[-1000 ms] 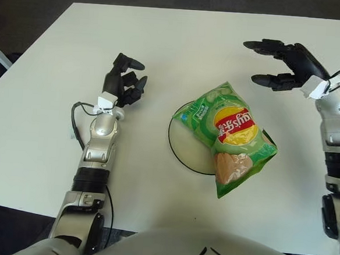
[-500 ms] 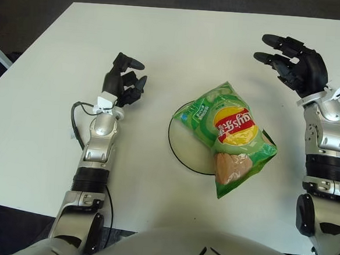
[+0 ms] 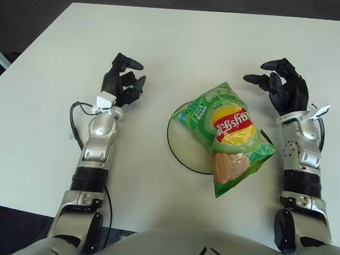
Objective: Put the snack into the plate.
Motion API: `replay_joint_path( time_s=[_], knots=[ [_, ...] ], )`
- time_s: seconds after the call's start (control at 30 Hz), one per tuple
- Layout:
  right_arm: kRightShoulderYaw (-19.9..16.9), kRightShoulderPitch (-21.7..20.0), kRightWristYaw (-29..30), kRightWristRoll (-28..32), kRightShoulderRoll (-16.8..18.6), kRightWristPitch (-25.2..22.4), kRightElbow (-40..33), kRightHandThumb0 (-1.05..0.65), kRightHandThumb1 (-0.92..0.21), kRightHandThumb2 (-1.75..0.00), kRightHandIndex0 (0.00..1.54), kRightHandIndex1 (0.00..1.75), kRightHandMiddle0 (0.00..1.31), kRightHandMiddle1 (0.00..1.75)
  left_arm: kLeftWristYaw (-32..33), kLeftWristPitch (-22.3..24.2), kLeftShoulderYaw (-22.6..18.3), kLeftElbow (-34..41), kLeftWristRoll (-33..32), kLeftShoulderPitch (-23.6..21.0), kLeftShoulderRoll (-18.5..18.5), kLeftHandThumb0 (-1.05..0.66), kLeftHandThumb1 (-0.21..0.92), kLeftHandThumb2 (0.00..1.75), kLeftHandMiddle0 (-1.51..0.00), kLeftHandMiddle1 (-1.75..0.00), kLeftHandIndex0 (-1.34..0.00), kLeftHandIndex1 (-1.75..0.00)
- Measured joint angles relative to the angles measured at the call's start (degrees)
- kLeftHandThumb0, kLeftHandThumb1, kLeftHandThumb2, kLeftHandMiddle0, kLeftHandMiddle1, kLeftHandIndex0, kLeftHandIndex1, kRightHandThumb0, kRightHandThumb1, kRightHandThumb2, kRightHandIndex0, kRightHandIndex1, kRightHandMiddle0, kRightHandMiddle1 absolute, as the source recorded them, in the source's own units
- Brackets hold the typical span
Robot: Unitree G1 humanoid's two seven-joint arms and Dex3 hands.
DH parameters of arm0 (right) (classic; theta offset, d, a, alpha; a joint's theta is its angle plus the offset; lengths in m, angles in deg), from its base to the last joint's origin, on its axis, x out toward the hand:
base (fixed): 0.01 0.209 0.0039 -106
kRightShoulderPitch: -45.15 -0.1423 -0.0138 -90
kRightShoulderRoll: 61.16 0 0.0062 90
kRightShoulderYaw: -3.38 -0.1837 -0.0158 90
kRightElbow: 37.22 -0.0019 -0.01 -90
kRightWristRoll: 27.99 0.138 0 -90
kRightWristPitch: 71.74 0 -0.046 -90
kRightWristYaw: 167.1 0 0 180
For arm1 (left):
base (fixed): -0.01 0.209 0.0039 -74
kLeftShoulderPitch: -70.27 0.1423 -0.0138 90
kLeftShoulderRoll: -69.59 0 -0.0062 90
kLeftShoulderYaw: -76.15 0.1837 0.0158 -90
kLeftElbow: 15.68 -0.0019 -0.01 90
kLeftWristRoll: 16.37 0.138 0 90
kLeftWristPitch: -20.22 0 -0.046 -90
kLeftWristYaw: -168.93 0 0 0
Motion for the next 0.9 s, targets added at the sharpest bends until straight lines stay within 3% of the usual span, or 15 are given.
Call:
replay_joint_path(
  time_s=[0.53,0.73,0.9],
  knots=[
    [2.9,2.2,-0.6,-1.8,-0.1,1.8,-1.4,0.0,-0.92,-0.19,0.68,1.16,0.37,1.44,0.0,0.0,0.0,0.0,-0.1,-0.3,0.1,-0.35,0.92,0.36,-0.9,-1.75,-0.37,-1.58],
    [4.3,3.0,1.8,-3.6,0.2,2.2,-3.1,0.0,-0.92,-0.2,0.65,1.23,0.39,1.39,0.0,0.0,0.0,0.0,-0.1,-0.3,0.0,-0.35,0.92,0.36,-0.9,-1.75,-0.37,-1.58],
    [5.5,4.0,8.3,-8.5,1.5,4.1,-5.0,-0.01,-0.55,-0.96,0.57,1.62,0.32,1.63,0.0,0.0,0.0,0.2,-0.1,-0.3,-0.1,-0.35,0.92,0.36,-0.9,-1.75,-0.37,-1.58]
  ],
)
